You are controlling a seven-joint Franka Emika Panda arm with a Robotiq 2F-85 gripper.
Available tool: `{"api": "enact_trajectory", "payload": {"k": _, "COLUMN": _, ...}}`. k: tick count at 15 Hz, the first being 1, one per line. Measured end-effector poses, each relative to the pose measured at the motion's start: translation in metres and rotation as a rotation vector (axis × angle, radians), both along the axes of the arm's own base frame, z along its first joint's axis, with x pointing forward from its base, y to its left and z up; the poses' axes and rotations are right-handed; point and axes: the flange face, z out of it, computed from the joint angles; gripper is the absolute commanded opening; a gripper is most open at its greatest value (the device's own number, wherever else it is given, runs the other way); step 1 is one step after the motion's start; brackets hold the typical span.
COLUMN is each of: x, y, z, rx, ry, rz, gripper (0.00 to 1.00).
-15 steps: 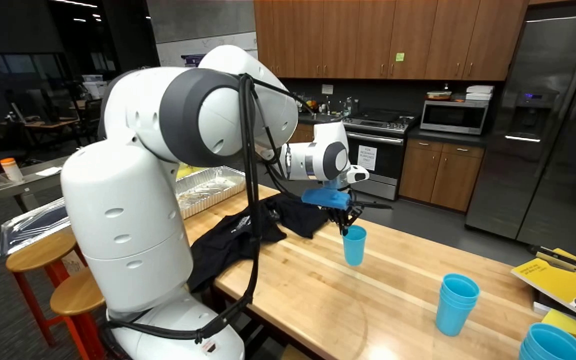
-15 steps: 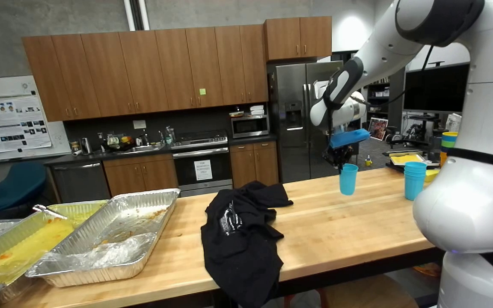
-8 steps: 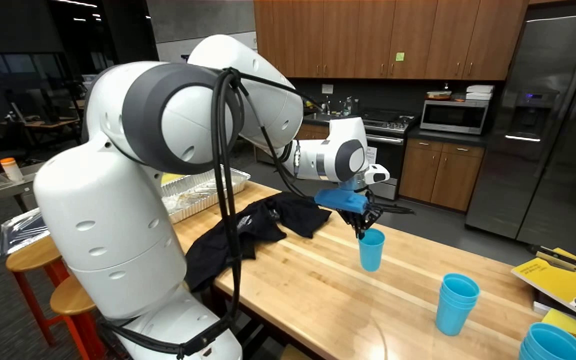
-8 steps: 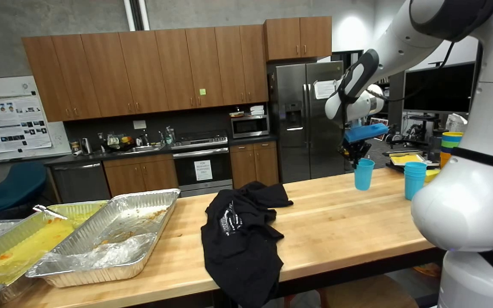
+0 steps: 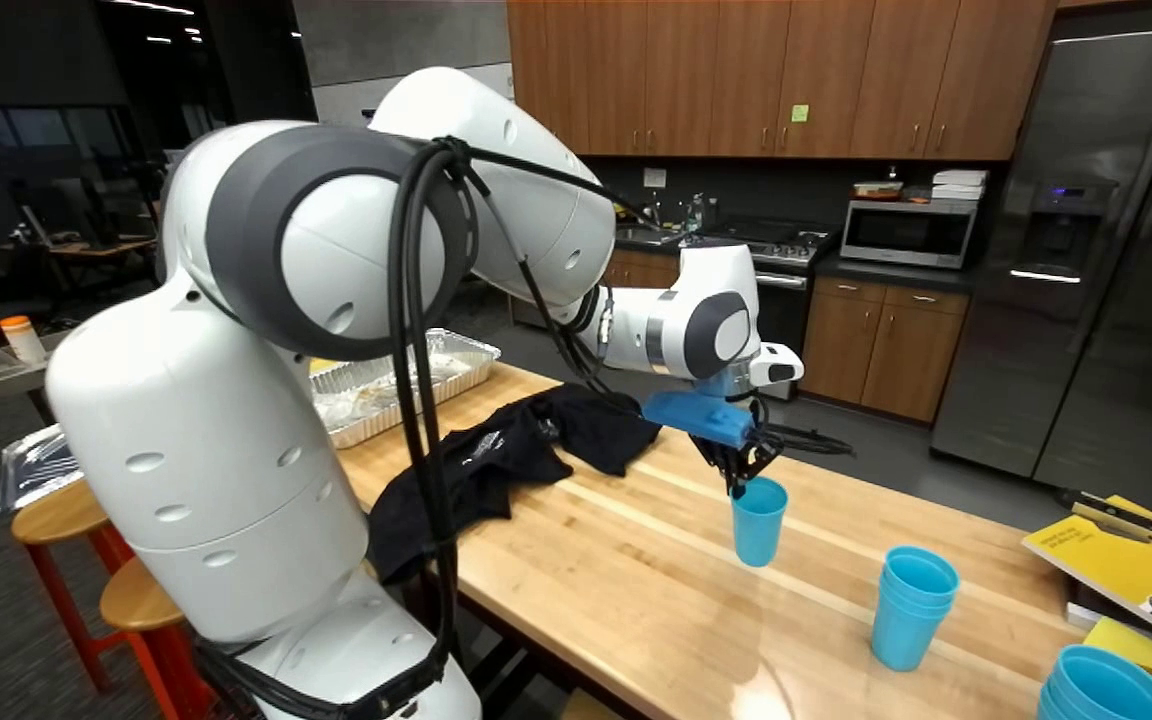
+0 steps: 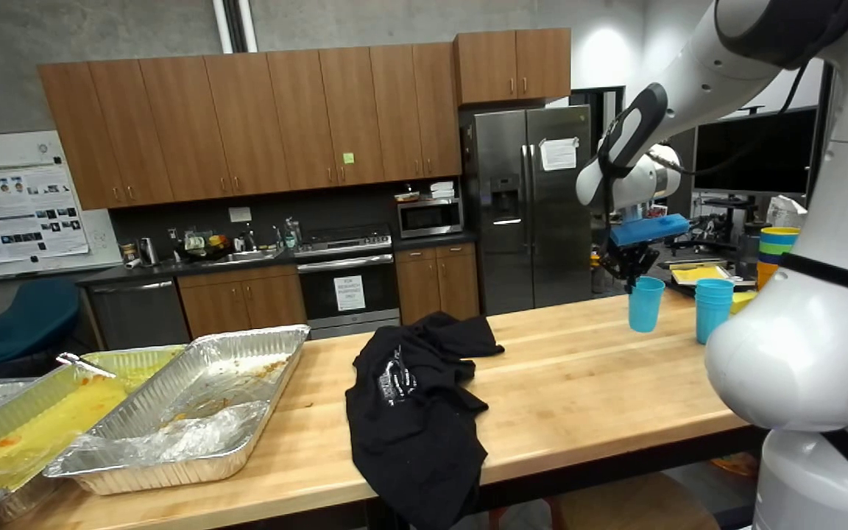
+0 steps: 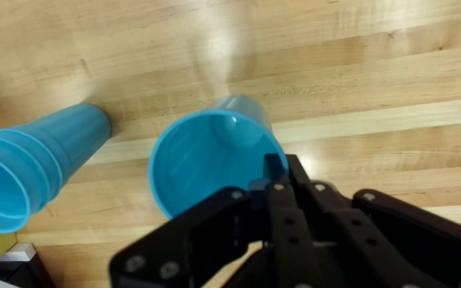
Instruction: Move the blue cup on the left to the right.
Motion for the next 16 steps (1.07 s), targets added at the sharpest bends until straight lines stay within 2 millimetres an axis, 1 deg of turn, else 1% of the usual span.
{"api": "enact_trajectory", "payload": {"k": 3, "x": -0.010, "y": -0.010, "z": -0.007, "rx": 0.006, "ry": 0.003, "rz": -0.023, "gripper": 0.01}}
{"api": "enact_trajectory", "payload": {"k": 7, "x": -0.020, "y": -0.017, "z": -0.020, "rx": 0.013, "ry": 0.009, "rz": -0.043, "gripper": 0.01}}
{"api": "enact_trajectory", "payload": {"k": 11, "x": -0.027, "y": -0.020, "z": -0.030, "rx": 0.020, "ry": 0.025, "rz": -0.053, "gripper": 0.01}}
{"api": "enact_trajectory", "payload": {"k": 16, "x": -0.032, "y": -0.018, "z": -0.040, "rx": 0.026, "ry": 0.044, "rz": -0.055, "gripper": 0.01}}
